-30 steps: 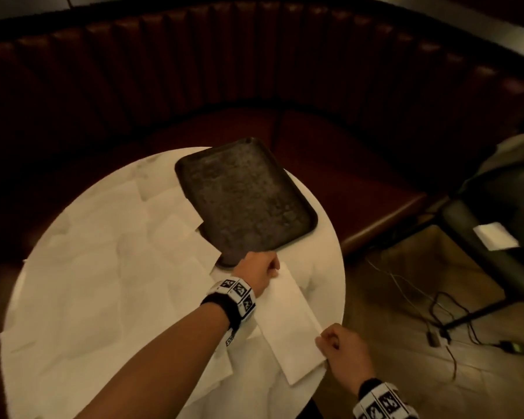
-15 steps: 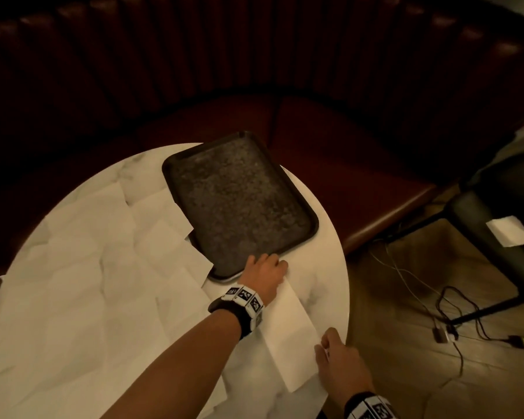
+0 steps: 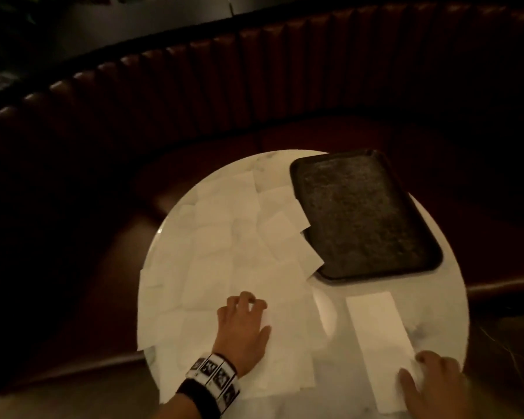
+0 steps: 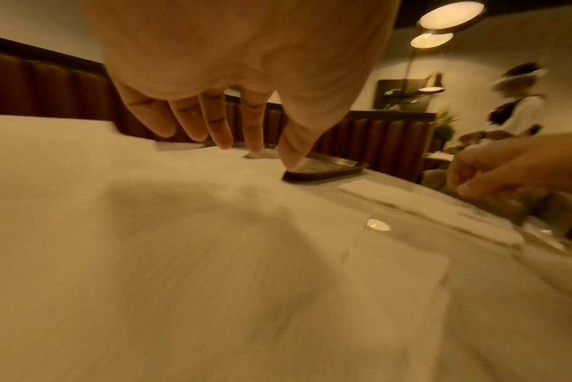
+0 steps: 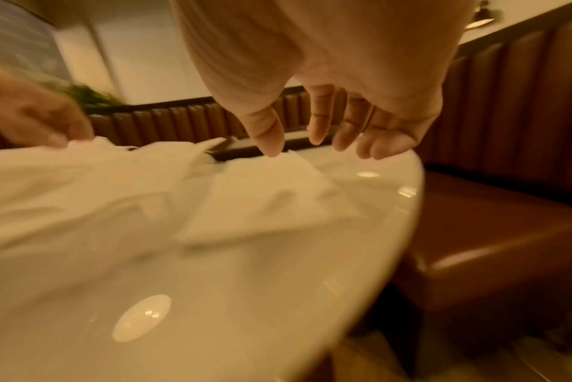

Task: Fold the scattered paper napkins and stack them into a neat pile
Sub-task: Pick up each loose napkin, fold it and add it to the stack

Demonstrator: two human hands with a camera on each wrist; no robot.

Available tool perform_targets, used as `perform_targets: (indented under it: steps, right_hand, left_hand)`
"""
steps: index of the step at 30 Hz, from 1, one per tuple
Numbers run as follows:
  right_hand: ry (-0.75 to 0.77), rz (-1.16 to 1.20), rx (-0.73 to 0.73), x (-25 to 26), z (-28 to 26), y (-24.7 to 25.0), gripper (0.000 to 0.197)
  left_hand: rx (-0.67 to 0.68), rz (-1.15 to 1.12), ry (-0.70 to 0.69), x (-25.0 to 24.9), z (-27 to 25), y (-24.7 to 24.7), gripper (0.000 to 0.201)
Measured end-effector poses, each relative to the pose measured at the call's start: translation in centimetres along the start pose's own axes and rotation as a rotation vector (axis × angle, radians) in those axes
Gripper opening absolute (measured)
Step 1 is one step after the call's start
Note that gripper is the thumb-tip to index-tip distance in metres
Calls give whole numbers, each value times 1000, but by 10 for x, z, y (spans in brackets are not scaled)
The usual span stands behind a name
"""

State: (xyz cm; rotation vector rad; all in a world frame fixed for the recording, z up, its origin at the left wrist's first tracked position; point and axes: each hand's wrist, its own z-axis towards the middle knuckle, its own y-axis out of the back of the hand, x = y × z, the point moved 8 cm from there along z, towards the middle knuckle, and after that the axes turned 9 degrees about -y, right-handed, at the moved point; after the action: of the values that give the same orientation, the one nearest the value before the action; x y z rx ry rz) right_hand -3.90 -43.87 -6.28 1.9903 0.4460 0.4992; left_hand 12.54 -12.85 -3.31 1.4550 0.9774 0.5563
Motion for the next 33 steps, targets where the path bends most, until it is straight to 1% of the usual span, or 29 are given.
perform_targets:
  steps: [1, 2, 5, 6, 7, 9, 11, 13, 14, 16, 19, 21, 23, 24, 25, 26, 27, 30, 32, 33]
  right_hand:
    - [89, 48, -2, 17, -7, -3, 40]
    - [206, 54, 36, 37, -17, -11, 38]
    - [585, -51, 235, 106, -53, -44, 33]
    - [676, -46, 275, 127, -65, -51, 32]
    - [735, -28, 300, 146, -75, -57, 33]
    - [769, 13, 322, 176, -89, -65, 33]
    - [731, 46, 363, 195, -99, -71, 32]
    - [690, 90, 394, 203, -106, -76, 30]
    - [678, 97, 402, 203, -110, -78, 29]
    - [666, 94, 413, 198, -116, -85, 27]
    - [658, 107, 415, 183, -125, -88, 21]
    - [649, 121, 416, 172, -128, -88, 20]
    - [626, 135, 421, 162, -129, -85, 21]
    - [618, 147, 417, 158, -129, -82, 21]
    - [610, 166, 408, 156, -128, -80, 21]
    - [606, 187, 398, 154, -127, -76, 21]
    - [606, 213, 387, 155, -126, -72, 20]
    - [614, 324, 360, 164, -128, -58, 17]
    - [590, 413, 369, 175, -130, -53, 16]
    - [565, 450, 389, 181, -131, -52, 16]
  left_hand:
    - [11, -6, 61, 18, -20, -3, 43]
    - [16, -29, 113, 32, -38, -6, 46]
    - [5, -102, 227, 57, -83, -17, 56]
    - [13, -132, 251, 60, -94, -22, 60]
    - [8, -157, 270, 63, -103, -24, 64]
    - [6, -200, 328, 65, -117, -27, 72]
    - [-7, -251, 426, 70, -127, -29, 77]
    - [-97, -321, 558, 83, -133, -21, 78]
    - [-145, -374, 640, 92, -133, -19, 78]
    - [-186, -487, 772, 111, -128, -19, 77]
    - [-166, -603, 841, 127, -108, -19, 67]
    - [-145, -613, 851, 132, -98, -15, 56]
    - [-148, -599, 811, 132, -90, -8, 48]
    - [-183, -639, 763, 131, -86, -4, 41]
    - [-240, -731, 692, 127, -82, 3, 31]
    - [-303, -860, 612, 121, -80, 11, 16]
    - [-339, -976, 537, 113, -80, 20, 7]
    - [-404, -1239, 377, 92, -84, 46, 5]
    - [-430, -1295, 332, 89, -86, 55, 19]
    - [-437, -1266, 341, 91, -85, 57, 19]
